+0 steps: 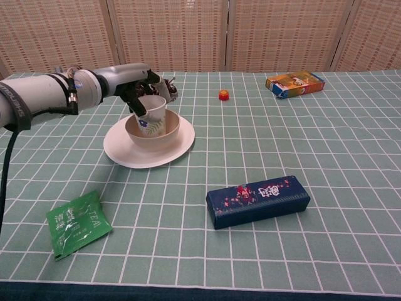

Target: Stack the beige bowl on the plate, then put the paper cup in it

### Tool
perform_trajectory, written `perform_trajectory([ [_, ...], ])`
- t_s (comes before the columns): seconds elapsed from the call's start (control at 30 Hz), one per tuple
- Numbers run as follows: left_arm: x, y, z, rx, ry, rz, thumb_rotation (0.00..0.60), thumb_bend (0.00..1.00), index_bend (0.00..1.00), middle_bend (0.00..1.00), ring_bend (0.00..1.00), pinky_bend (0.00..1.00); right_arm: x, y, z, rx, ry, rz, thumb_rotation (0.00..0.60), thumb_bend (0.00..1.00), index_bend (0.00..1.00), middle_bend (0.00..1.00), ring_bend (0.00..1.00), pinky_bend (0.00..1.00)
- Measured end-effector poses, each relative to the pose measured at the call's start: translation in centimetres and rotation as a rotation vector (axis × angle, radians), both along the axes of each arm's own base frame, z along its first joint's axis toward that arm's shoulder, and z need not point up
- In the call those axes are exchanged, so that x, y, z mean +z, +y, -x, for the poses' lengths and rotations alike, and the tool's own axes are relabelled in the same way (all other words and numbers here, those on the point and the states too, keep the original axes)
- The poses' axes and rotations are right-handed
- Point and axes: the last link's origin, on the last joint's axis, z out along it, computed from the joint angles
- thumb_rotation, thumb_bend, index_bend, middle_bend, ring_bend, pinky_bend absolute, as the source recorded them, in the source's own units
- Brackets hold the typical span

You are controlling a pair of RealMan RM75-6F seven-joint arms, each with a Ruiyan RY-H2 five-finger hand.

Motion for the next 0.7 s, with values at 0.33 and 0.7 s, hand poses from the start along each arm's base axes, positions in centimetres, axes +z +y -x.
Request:
perform_trajectory([
  [0.33,0.9,-0.6,-0.4,-0.012,0.016,0.006,0.600,0.23,0.03,0.00,0.00,0.10,0.2,0.1,0.1,0.002,-0.003,0.011,0.600,0.21,0.15,0.50,0.47,0.66],
  [0.7,6.5,-2.2,1.3,0.008,0.006,-0.091,0.600,0.23,0.06,0.00,0.00,0.10,1.2,0.5,0.3,-0.007,-0.029,0.032,0.600,0.21,0.15,0.49,0.46,0.66],
])
